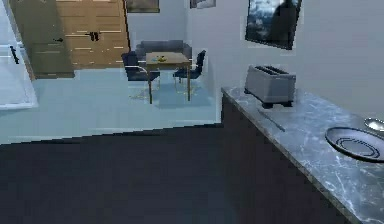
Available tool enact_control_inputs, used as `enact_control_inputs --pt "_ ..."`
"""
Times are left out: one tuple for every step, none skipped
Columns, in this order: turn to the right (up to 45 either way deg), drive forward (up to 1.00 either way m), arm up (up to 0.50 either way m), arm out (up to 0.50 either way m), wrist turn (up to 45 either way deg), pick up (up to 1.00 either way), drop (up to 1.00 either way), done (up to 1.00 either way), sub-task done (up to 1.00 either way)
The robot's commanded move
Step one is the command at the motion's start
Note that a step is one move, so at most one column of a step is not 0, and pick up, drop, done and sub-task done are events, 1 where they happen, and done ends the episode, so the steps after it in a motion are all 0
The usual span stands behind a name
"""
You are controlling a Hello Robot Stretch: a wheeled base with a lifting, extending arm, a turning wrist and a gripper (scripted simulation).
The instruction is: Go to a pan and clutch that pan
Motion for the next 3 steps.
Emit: enact_control_inputs --pt "45.0 0.00 0.00 0.00 0.0 0.00 0.00 0.00 0.00" --pt "9.0 0.00 0.00 0.00 0.0 0.00 0.00 0.00 0.00" --pt "0.0 0.25 0.00 0.00 0.0 0.00 0.00 0.00 0.00"
